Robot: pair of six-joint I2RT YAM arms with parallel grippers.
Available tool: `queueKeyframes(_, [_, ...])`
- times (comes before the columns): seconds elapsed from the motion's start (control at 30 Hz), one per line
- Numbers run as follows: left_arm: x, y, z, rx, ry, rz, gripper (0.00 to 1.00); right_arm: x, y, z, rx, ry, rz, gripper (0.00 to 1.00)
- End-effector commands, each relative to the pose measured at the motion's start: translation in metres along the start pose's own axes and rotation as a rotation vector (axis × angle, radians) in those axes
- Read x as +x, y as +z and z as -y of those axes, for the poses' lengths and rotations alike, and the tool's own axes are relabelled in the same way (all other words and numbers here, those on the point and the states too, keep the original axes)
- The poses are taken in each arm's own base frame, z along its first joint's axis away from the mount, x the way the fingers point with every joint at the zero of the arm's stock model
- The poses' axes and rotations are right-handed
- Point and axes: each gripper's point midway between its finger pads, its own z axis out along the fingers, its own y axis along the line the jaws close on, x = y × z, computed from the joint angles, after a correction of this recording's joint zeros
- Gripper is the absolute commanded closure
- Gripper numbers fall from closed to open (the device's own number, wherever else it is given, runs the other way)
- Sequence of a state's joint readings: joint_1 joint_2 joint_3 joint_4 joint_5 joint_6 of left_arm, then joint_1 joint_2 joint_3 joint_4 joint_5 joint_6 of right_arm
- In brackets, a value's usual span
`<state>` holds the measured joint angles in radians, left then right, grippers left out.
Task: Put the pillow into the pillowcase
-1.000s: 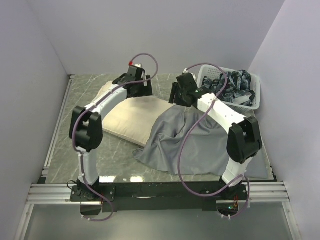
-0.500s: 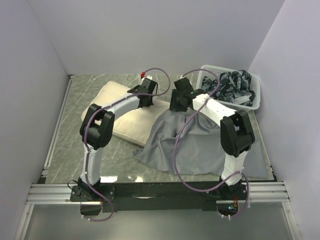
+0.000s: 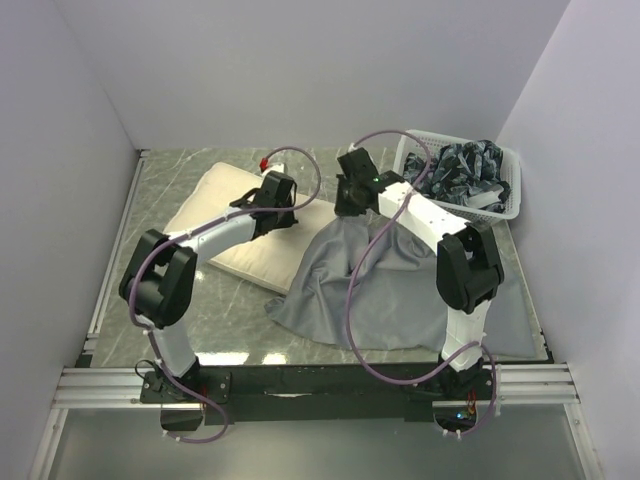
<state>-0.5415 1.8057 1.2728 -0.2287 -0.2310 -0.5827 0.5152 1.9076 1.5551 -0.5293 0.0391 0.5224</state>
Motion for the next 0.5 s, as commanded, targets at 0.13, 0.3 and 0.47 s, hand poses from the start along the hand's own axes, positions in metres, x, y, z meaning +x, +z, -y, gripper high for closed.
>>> queueKeyframes(0.13, [0.024, -0.042, 0.014, 0.117, -0.094, -0.044, 0.99, -0.039, -0.043, -0.068, -0.120, -0.070, 0.110, 0.99])
queueKeyframes(0.3, [0.018, -0.053, 0.013, 0.124, -0.133, -0.010, 0.99, -0.045, -0.040, -0.061, -0.060, -0.054, 0.123, 0.93])
queueKeyframes(0.47, [-0.010, -0.055, 0.005, 0.028, -0.119, 0.047, 0.77, -0.036, -0.033, -0.005, 0.001, 0.028, 0.130, 0.69])
